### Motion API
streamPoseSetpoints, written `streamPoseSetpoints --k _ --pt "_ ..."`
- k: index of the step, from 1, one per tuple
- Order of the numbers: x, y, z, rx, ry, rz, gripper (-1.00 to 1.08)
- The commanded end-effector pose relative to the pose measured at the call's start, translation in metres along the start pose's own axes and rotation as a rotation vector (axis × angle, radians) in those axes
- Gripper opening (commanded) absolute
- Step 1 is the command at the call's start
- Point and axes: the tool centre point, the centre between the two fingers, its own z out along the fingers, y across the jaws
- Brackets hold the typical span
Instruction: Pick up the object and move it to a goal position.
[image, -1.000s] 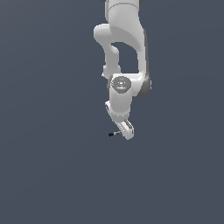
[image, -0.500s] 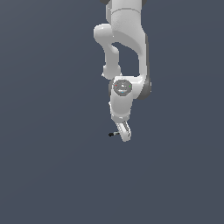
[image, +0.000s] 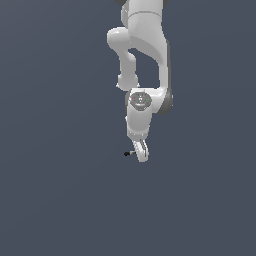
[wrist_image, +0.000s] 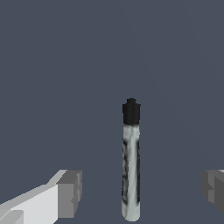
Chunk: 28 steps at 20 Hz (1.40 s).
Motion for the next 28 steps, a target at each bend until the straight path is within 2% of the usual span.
streamPoseSetpoints --k 1,12,17,18,28 --pt "0.0 0.0 0.001 0.0 0.0 0.0 1.0" --pt "0.0 0.001 0.044 0.0 0.0 0.005 1.0" --pt "0.0 0.0 0.05 0.0 0.0 0.005 1.0" --pt "0.0 0.0 0.05 0.0 0.0 0.005 -1.0" --pt "0.0 0.0 0.05 0.0 0.0 0.005 -1.0"
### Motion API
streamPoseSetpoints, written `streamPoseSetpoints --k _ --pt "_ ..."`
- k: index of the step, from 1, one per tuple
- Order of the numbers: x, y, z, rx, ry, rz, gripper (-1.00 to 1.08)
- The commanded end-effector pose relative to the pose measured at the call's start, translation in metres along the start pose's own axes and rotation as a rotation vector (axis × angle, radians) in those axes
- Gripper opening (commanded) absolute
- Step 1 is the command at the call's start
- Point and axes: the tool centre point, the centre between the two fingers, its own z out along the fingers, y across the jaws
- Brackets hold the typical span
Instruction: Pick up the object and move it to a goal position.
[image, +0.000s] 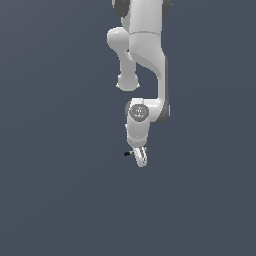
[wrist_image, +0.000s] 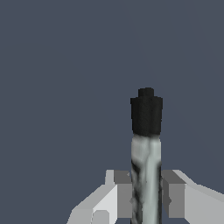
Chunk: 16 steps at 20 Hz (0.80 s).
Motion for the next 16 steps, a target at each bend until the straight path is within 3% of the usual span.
streamPoseSetpoints --k 1,8,16 --pt "0.0 0.0 0.0 0.0 0.0 0.0 -1.0" --pt "-0.014 -0.015 -0.011 0.0 0.001 0.0 -1.0" --pt "-0.05 -0.054 -0.04 0.0 0.002 0.0 -1.0"
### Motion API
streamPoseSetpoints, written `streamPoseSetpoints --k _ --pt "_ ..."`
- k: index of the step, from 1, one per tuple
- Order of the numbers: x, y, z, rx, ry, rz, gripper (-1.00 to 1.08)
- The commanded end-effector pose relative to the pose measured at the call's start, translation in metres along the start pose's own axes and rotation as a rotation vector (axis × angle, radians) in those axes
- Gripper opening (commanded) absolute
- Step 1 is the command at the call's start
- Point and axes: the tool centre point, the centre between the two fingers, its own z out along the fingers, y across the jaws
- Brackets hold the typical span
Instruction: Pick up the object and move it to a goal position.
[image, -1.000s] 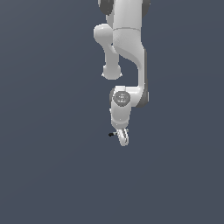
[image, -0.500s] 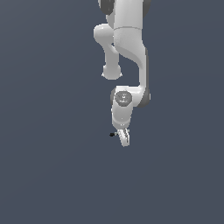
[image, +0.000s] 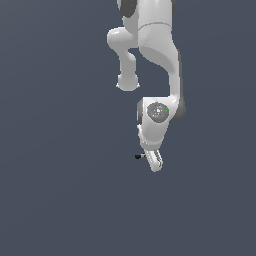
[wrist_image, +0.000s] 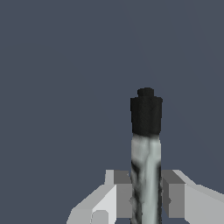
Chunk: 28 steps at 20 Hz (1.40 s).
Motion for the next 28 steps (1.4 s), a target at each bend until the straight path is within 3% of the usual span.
streamPoseSetpoints --k 1,14,28 --pt "-0.013 -0.014 -0.011 0.0 0.001 0.0 -1.0" --pt "-0.073 -0.084 -0.06 0.0 0.0 0.0 -1.0" --pt "-0.093 -0.109 -0.076 0.001 -0.001 0.0 -1.0"
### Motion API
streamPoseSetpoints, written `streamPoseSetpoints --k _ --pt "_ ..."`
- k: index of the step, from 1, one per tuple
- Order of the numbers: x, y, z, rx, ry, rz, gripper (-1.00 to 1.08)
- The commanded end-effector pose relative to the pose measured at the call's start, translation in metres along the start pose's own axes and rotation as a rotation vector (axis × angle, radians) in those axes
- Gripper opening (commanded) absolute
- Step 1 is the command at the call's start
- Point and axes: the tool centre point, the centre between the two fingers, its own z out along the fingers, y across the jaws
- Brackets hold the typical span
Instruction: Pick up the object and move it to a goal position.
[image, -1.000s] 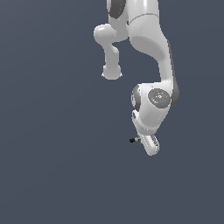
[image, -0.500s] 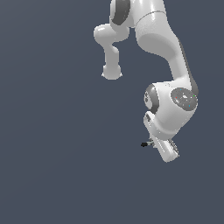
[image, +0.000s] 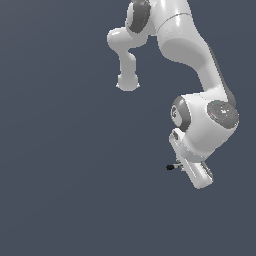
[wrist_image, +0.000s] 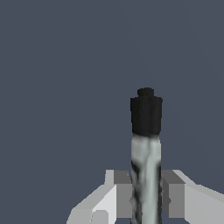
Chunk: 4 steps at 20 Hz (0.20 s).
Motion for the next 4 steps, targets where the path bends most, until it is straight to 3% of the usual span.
streamPoseSetpoints --k 1,4 --pt "-0.0006 -0.0014 -0.0008 0.0 0.0 0.0 -1.0" --pt "-0.0002 -0.0012 -0.0004 0.0 0.0 0.0 -1.0"
